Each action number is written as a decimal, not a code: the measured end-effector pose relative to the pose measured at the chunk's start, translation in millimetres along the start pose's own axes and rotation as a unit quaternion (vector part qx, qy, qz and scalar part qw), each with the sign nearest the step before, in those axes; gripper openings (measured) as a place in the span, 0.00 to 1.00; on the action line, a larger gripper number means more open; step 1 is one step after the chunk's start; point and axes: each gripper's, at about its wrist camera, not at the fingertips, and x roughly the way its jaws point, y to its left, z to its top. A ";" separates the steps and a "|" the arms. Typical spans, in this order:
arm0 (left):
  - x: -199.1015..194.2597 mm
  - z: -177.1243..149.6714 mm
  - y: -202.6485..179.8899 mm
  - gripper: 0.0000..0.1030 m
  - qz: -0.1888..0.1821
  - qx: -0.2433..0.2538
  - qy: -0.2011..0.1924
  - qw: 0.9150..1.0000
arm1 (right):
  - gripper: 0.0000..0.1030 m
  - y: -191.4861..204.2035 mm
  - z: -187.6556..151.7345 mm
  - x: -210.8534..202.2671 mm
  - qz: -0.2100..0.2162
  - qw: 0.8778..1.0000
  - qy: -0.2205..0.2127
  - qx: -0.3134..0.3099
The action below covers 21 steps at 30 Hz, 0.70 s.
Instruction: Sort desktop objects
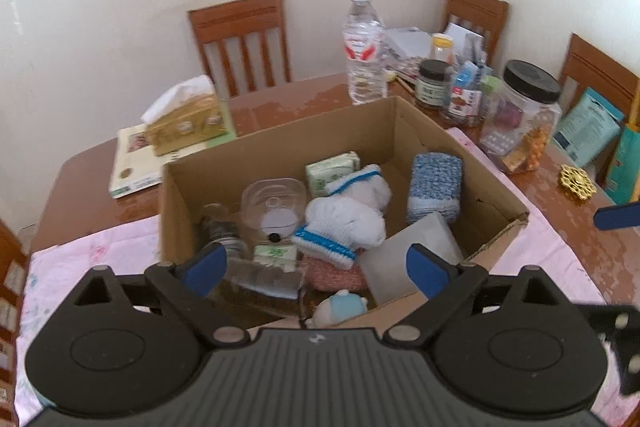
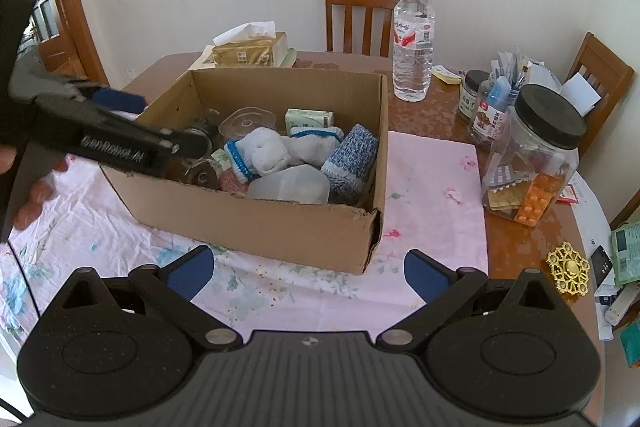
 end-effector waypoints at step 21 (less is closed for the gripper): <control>-57.8 -25.7 19.6 0.97 0.060 -0.114 0.002 0.992 | 1.00 20.3 46.7 -12.3 0.003 0.999 0.011 0.035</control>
